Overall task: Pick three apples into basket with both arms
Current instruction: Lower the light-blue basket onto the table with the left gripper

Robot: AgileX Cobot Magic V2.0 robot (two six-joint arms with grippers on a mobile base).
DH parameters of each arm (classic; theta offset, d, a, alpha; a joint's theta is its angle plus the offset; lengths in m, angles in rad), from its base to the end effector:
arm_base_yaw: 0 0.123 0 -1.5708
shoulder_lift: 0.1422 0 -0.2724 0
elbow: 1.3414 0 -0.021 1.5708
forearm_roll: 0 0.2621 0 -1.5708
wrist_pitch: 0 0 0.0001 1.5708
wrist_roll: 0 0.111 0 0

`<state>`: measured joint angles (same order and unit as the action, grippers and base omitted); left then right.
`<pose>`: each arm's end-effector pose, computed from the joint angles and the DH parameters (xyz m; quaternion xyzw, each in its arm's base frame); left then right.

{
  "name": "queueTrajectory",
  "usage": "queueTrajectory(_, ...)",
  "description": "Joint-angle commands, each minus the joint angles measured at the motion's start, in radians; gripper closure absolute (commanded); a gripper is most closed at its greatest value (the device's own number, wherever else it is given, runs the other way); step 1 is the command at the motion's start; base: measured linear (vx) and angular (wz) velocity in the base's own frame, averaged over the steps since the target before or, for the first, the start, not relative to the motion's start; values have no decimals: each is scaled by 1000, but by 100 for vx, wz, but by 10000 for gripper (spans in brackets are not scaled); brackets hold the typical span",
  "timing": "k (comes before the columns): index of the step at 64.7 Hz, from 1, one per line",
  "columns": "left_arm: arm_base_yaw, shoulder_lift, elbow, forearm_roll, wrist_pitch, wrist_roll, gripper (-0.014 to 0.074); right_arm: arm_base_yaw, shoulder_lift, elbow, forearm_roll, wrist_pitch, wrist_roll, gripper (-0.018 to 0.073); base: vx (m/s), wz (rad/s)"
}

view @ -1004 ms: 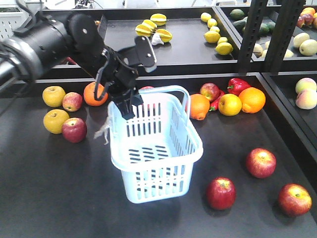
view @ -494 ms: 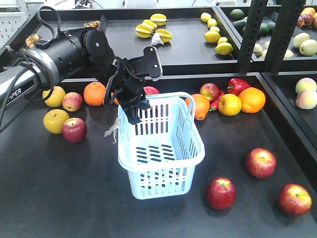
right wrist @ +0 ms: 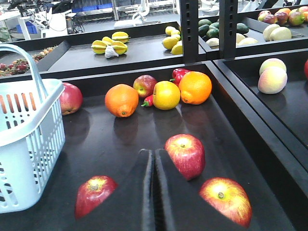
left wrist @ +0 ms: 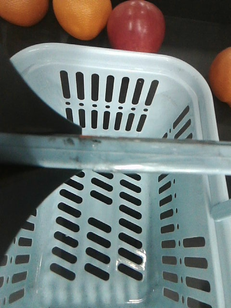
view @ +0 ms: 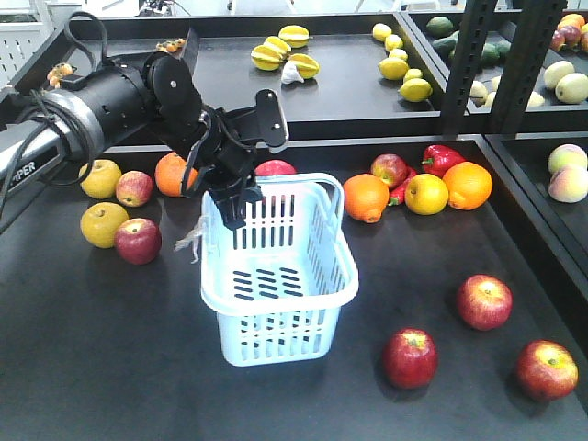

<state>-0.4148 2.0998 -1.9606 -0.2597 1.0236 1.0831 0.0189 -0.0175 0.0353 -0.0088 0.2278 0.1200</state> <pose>0.4341 -0.2178 0.2491 0.6266 0.7301 -0.0372 0.2701 0.0993 0.0017 0.1784 0.0358 0.7600 0.0415 0.6476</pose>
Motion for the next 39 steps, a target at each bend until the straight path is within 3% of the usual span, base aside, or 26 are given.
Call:
queueTrajectory(1, 9, -67, -34, -28, -19, 0, 602, -8, -4, 6, -2, -73, 0, 568, 0, 0)
queueTrajectory(21, 18, -67, -34, -60, -10, -2, 546, -8, -4, 6, -2, -73, 0, 568, 0, 0)
queueTrajectory(39, 19, -67, -34, -73, -10, -37, 291, -8, -4, 6, -2, -73, 0, 568, 0, 0)
